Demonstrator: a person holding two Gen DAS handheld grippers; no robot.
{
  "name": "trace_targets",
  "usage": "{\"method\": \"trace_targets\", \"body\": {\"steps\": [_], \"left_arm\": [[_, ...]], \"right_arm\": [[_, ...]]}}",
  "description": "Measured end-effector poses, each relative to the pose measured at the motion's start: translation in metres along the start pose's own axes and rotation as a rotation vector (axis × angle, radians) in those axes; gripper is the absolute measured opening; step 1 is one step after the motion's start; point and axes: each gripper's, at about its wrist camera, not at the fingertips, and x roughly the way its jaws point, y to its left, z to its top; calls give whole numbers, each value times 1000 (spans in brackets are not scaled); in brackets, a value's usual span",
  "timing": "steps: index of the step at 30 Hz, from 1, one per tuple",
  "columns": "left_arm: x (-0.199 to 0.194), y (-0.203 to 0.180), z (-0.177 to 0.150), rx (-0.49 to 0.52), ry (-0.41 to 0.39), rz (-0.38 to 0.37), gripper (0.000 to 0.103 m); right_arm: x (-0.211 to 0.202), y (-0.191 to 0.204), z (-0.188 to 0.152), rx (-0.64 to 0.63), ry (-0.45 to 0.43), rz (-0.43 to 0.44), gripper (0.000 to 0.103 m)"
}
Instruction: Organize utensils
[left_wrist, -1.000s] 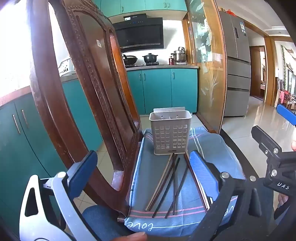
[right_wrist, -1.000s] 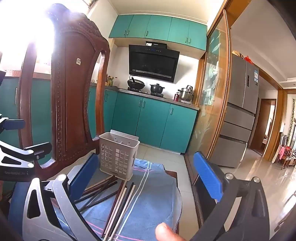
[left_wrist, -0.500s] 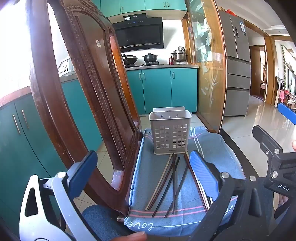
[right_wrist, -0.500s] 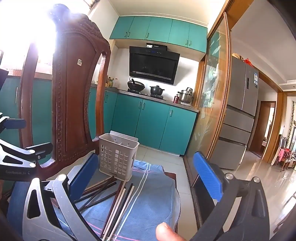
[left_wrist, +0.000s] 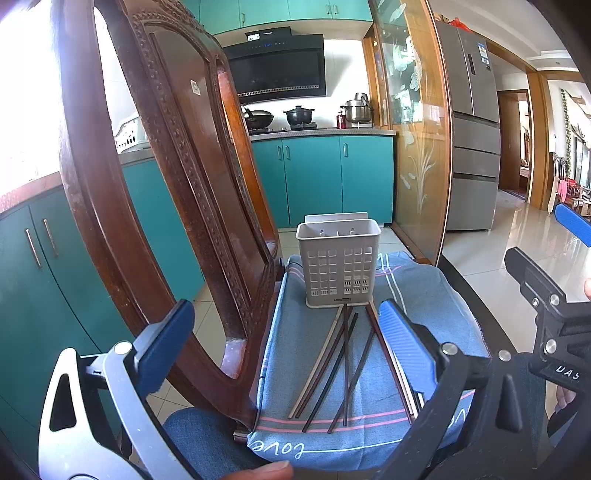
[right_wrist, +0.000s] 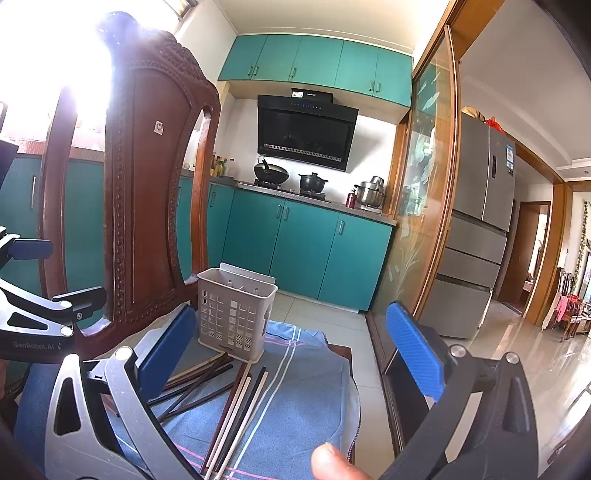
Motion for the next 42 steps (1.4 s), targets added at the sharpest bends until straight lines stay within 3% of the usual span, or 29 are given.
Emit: {"method": "trace_targets", "body": {"steps": [42], "left_arm": [[-1, -4, -1, 10, 4, -1, 99]], "right_arm": [[-1, 6, 1, -30, -25, 16, 100]]}}
